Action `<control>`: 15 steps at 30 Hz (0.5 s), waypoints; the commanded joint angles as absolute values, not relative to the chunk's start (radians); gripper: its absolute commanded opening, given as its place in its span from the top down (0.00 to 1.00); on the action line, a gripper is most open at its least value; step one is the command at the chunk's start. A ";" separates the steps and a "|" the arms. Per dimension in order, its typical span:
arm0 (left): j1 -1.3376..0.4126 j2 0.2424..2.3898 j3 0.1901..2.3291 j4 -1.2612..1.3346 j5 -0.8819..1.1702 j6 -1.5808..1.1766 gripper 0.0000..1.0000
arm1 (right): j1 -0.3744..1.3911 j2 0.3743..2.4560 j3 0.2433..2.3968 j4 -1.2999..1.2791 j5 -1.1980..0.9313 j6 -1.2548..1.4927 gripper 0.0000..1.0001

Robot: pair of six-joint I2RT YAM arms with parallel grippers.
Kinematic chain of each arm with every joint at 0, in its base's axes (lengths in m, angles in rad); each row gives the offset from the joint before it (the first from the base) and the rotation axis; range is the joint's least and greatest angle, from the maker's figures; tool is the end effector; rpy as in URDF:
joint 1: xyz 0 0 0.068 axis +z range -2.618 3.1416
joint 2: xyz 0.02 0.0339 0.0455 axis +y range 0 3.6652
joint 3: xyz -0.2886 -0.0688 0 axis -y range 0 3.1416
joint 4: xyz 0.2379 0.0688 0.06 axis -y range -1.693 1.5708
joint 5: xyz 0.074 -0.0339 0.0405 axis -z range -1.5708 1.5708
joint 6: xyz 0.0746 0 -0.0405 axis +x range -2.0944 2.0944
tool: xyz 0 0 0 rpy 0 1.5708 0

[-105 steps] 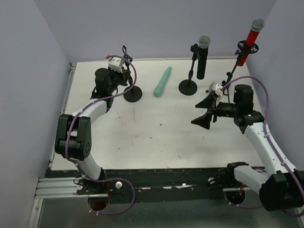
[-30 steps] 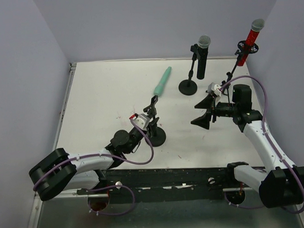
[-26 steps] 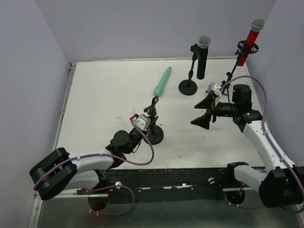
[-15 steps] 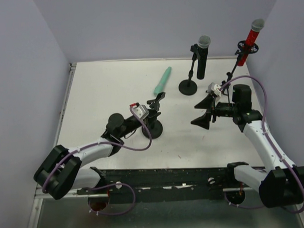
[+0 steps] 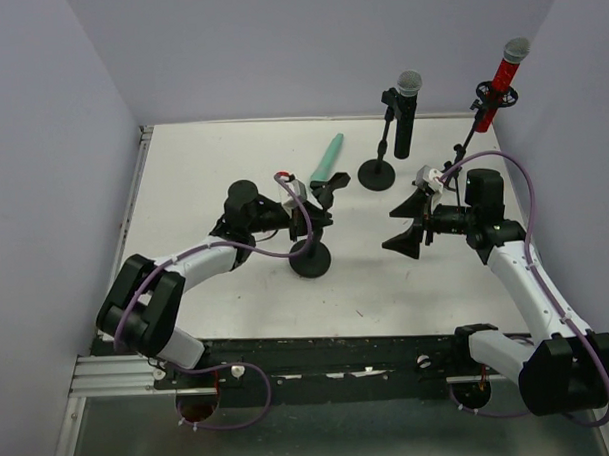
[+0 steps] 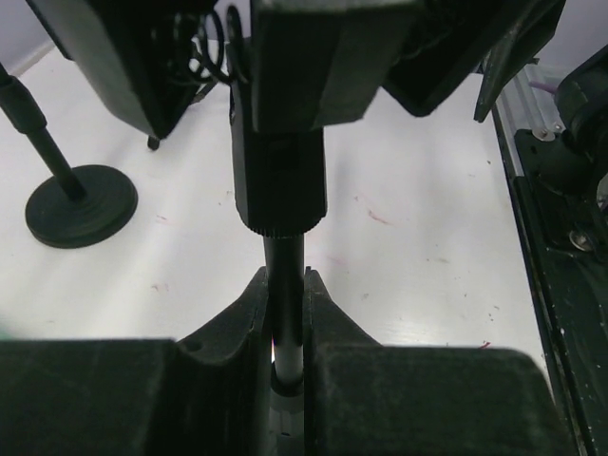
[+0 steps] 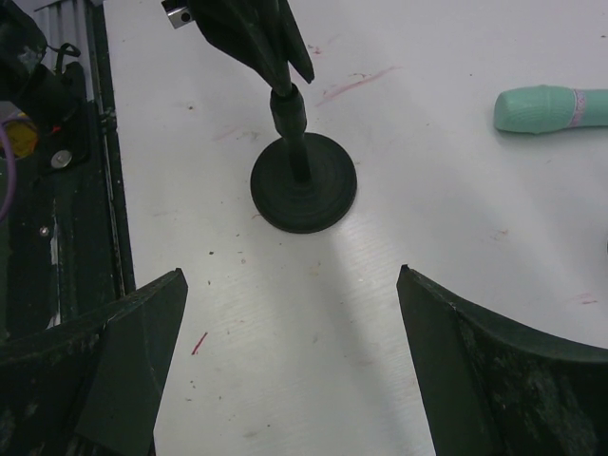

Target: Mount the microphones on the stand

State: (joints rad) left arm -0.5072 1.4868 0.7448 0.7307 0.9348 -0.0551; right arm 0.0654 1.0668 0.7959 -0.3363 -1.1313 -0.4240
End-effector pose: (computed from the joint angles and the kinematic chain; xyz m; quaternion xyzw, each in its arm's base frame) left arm 0.2593 -0.2127 0.2832 0.4510 0.5477 -0.4820 0.5141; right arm 0.2079 0.0813 0.3000 -0.4222 0.6657 0.3976 0.4696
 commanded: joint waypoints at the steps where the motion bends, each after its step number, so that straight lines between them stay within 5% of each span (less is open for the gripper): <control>1: -0.502 1.483 0.720 0.779 0.965 -0.028 0.81 | 0.066 1.071 0.799 -0.348 -1.143 -0.442 0.00; 8: -0.492 1.387 0.536 0.985 0.775 -0.100 0.38 | 0.066 1.075 0.798 -0.347 -1.138 -0.446 0.00; 15: -0.485 1.183 0.410 0.934 0.611 -0.106 0.22 | 0.066 1.074 0.796 -0.347 -1.134 -0.449 0.00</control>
